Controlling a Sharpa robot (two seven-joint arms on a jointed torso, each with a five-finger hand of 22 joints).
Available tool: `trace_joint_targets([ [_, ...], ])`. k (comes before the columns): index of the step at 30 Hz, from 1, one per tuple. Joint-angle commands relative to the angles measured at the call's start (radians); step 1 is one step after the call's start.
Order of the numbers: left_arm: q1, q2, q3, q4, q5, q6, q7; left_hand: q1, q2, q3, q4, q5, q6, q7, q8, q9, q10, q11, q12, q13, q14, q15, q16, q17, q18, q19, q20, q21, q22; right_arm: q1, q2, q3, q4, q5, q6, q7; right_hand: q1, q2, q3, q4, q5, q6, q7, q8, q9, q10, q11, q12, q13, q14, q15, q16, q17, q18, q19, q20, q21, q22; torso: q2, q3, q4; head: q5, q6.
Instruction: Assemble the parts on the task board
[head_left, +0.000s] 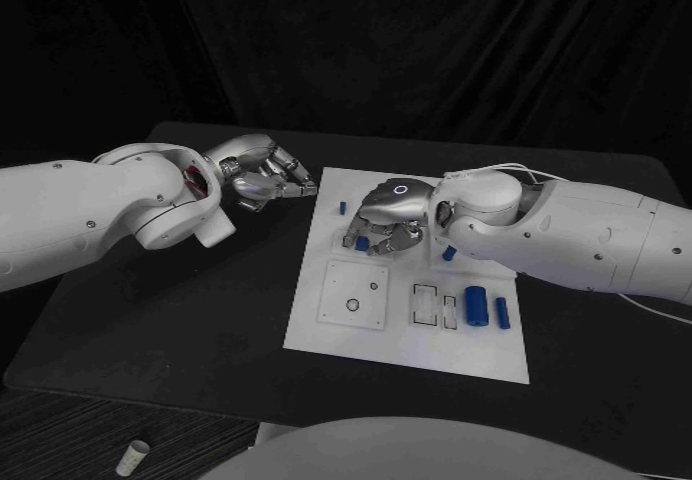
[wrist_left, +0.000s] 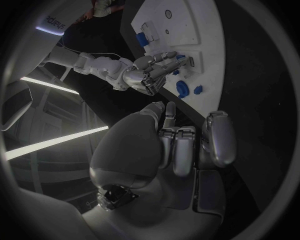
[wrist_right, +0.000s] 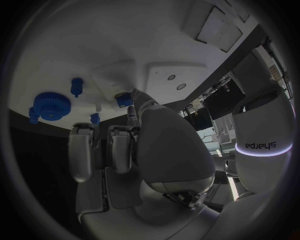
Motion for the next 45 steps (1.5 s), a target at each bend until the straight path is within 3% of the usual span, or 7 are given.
trace_joint_targets([
  [1, 0.003, 0.004, 0.001, 0.001, 0.013, 0.003, 0.012, 0.003, -0.007, 0.003, 0.002, 0.003, 0.007, -0.002, -0.005, -0.002, 0.087, 0.008, -0.004, 0.242, 0.104, 0.008, 0.003, 0.263, -0.014, 0.005, 0.004, 0.0, 0.181, -0.004, 0.002, 0.001, -0.004, -0.048, 0.019, -0.015, 0.015, 0.003, 0.011, -0.008, 0.027, -0.008, -0.001, -0.004, 0.001, 0.058, -0.008, -0.001, 0.179, 0.089, -0.009, 0.002, 0.207, -0.007, 0.073, -0.008, 0.003, 0.241, 0.004, -0.0058, 0.0015, -0.003, 0.0],
  [8, 0.003, 0.007, 0.001, 0.0, 0.013, 0.01, 0.005, 0.004, -0.006, 0.005, 0.003, 0.005, 0.007, -0.002, -0.007, -0.005, 0.086, 0.008, -0.006, 0.241, 0.104, 0.008, 0.003, 0.263, -0.014, 0.003, 0.004, -0.002, 0.18, -0.007, 0.003, 0.001, -0.012, -0.054, 0.016, -0.019, 0.023, 0.003, 0.033, -0.027, 0.101, -0.011, -0.002, -0.002, 0.008, 0.057, -0.009, -0.002, 0.179, 0.088, -0.011, 0.001, 0.206, -0.006, 0.071, -0.011, -0.001, 0.24, 0.006, -0.01, 0.0029, -0.001, 0.0],
  [16, 0.003, 0.008, 0.001, -0.001, 0.013, 0.025, -0.008, 0.003, -0.006, 0.005, 0.005, 0.005, 0.006, -0.001, -0.008, -0.008, 0.085, 0.009, -0.007, 0.24, 0.104, 0.009, 0.003, 0.263, -0.013, 0.003, 0.004, -0.003, 0.18, -0.008, 0.0, 0.001, -0.017, -0.055, 0.021, -0.021, 0.016, -0.002, 0.035, -0.03, 0.096, -0.022, -0.002, -0.006, 0.01, 0.055, -0.008, -0.004, 0.175, 0.087, -0.01, -0.001, 0.203, -0.005, 0.069, -0.011, -0.005, 0.239, 0.004, -0.0113, 0.0034, 0.005, 0.0],
  [21, 0.003, 0.011, 0.001, -0.003, 0.013, 0.037, -0.014, 0.002, -0.007, 0.005, 0.007, 0.004, 0.005, 0.0, -0.01, -0.011, 0.084, 0.01, -0.01, 0.239, 0.104, 0.009, 0.003, 0.263, -0.013, 0.001, 0.005, -0.006, 0.179, -0.008, -0.002, 0.001, -0.018, -0.055, 0.017, -0.018, 0.005, -0.006, 0.034, -0.031, 0.059, -0.031, -0.003, -0.005, 0.016, 0.053, -0.009, -0.006, 0.172, 0.086, -0.01, -0.003, 0.2, -0.004, 0.066, -0.01, -0.009, 0.237, 0.003, -0.0121, 0.0025, 0.009, 0.0],
  [30, 0.002, 0.02, 0.001, -0.012, 0.013, 0.057, -0.022, 0.0, -0.006, 0.006, 0.009, 0.004, 0.005, 0.0, -0.011, -0.014, 0.083, 0.01, -0.012, 0.238, 0.104, 0.01, 0.003, 0.263, -0.012, 0.0, 0.005, -0.009, 0.179, -0.008, -0.011, 0.001, -0.017, -0.055, -0.023, 0.004, -0.036, -0.012, 0.002, -0.006, -0.107, -0.057, -0.012, -0.003, 0.039, 0.05, -0.015, -0.008, 0.17, 0.085, -0.012, -0.006, 0.197, -0.003, 0.064, -0.011, -0.012, 0.236, 0.002, -0.0128, 0.0015, 0.009, 0.0],
  [40, 0.002, 0.027, 0.001, -0.017, 0.013, 0.066, -0.025, 0.0, -0.005, 0.007, 0.01, 0.004, 0.006, 0.0, -0.011, -0.015, 0.083, 0.01, -0.013, 0.238, 0.104, 0.01, 0.003, 0.263, -0.012, -0.001, 0.005, -0.011, 0.178, -0.008, -0.013, 0.001, -0.02, -0.055, -0.038, 0.011, 0.029, -0.006, 0.062, -0.052, 0.188, -0.058, -0.016, 0.012, 0.068, 0.044, -0.019, -0.013, 0.164, 0.082, -0.016, -0.011, 0.191, -0.001, 0.059, -0.016, -0.02, 0.234, 0.0, -0.0136, 0.002, 0.007, 0.0],
  [45, 0.002, 0.031, 0.001, -0.021, 0.013, 0.068, -0.025, 0.0, -0.002, 0.009, 0.012, 0.005, 0.007, 0.001, -0.012, -0.018, 0.081, 0.01, -0.015, 0.237, 0.104, 0.01, 0.003, 0.263, -0.012, -0.002, 0.006, -0.012, 0.178, -0.008, -0.003, 0.001, -0.03, -0.055, -0.032, 0.007, 0.028, -0.002, 0.083, -0.06, 0.203, -0.044, -0.017, 0.021, 0.076, 0.043, -0.02, -0.014, 0.162, 0.081, -0.016, -0.014, 0.186, 0.001, 0.055, -0.016, -0.027, 0.231, 0.0, -0.0138, 0.0018, 0.007, 0.0],
])
